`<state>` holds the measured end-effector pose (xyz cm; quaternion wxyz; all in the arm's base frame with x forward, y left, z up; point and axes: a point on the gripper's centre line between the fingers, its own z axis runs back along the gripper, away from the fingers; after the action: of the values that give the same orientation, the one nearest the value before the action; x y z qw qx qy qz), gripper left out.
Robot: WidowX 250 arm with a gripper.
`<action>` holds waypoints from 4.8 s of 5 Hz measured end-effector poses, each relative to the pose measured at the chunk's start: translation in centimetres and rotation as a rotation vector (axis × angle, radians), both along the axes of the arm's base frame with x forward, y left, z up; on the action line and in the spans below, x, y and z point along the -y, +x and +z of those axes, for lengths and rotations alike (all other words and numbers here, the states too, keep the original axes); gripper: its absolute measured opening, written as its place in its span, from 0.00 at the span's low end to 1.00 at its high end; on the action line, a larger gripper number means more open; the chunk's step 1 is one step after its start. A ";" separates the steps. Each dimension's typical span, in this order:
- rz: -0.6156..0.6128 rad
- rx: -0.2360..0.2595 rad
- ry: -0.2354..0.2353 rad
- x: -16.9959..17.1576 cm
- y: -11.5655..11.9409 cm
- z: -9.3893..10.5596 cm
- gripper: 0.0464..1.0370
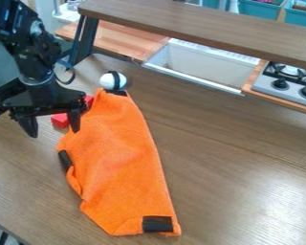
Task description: Unfold the cloth from bottom left to top right
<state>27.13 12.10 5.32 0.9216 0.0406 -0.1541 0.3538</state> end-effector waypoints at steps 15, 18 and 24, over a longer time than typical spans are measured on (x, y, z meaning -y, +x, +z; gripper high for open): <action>0.031 -0.007 -0.123 6.8 4.2 1.1 0.00; -0.131 -0.065 -0.022 13.5 10.4 -1.5 0.00; -0.385 -0.066 -0.044 20.4 16.2 -1.2 0.00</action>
<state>43.28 -8.29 4.09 0.9775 0.0017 -0.1209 0.1726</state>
